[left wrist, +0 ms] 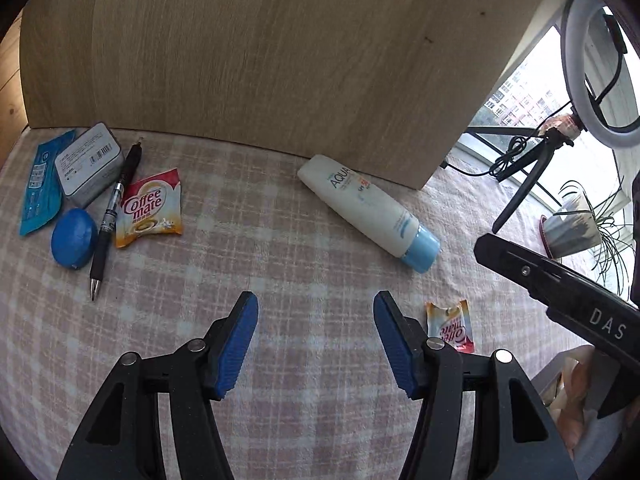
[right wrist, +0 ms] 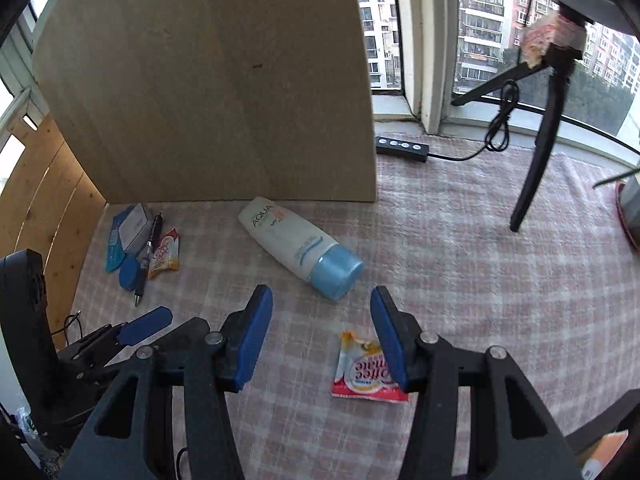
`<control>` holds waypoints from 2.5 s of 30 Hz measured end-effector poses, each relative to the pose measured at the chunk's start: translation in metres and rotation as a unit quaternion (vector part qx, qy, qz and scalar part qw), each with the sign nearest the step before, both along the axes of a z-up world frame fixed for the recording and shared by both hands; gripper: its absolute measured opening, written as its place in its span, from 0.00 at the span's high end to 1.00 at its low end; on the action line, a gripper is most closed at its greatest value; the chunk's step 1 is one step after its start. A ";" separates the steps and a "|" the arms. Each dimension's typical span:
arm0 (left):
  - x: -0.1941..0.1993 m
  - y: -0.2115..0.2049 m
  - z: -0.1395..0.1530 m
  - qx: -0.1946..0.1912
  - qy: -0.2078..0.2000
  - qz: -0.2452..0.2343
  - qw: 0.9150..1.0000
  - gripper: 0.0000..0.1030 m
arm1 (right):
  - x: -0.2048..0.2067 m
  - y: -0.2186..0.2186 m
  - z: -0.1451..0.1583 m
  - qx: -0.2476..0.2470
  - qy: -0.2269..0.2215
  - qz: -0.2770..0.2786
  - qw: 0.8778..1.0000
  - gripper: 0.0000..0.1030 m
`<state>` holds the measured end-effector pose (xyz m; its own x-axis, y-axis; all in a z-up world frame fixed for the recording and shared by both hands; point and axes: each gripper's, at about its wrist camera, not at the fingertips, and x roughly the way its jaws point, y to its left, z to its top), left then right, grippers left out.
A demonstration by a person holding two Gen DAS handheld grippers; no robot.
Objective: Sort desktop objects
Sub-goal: 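Move both tools back to the AQUA sunscreen bottle, then grasp the AQUA sunscreen bottle with the right gripper and lift it, then carry the sunscreen bottle with the right gripper and drop it into the bin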
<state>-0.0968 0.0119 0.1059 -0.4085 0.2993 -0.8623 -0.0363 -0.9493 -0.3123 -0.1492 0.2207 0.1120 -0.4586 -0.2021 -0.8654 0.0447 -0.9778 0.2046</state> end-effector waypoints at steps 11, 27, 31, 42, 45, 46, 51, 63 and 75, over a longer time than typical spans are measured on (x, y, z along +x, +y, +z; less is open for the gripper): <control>-0.036 0.009 -0.030 0.003 -0.012 -0.010 1.000 0.44 | -0.074 -0.003 -0.053 -0.027 -0.050 -0.021 0.998 0.51; -0.044 0.021 -0.042 0.014 -0.011 -0.028 0.999 0.44 | -0.065 -0.012 -0.076 -0.123 -0.105 -0.013 0.987 0.54; -0.048 0.030 -0.040 0.014 0.012 -0.028 0.999 0.44 | -0.065 -0.018 -0.075 -0.096 -0.091 -0.007 0.991 0.54; -0.049 0.051 -0.042 0.041 0.024 -0.052 0.998 0.38 | -0.069 -0.006 -0.069 -0.100 -0.074 -0.009 0.992 0.54; -0.053 0.053 -0.044 0.038 0.030 -0.048 0.998 0.38 | -0.069 -0.008 -0.071 -0.111 -0.085 0.000 0.990 0.61; -0.055 0.054 -0.045 0.043 0.027 -0.050 0.997 0.39 | -0.069 -0.008 -0.073 -0.123 -0.094 0.005 0.988 0.64; -0.051 0.055 -0.050 0.062 0.021 -0.063 0.996 0.53 | -0.063 -0.014 -0.080 -0.146 -0.106 0.010 0.984 0.66; 0.027 0.048 -0.040 0.048 0.025 -0.095 0.994 0.55 | 0.018 -0.019 -0.083 -0.152 -0.090 -0.030 0.984 0.66; 0.127 0.063 -0.030 0.047 0.010 -0.136 0.990 0.56 | 0.133 -0.016 -0.082 -0.156 -0.095 -0.071 0.981 0.66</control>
<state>0.0306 0.0746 0.0763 -0.3190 0.4794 -0.8176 -0.2927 -0.8703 -0.3961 -0.0159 0.2043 0.0302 -0.3377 -0.4172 -0.8438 -0.1546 -0.8597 0.4869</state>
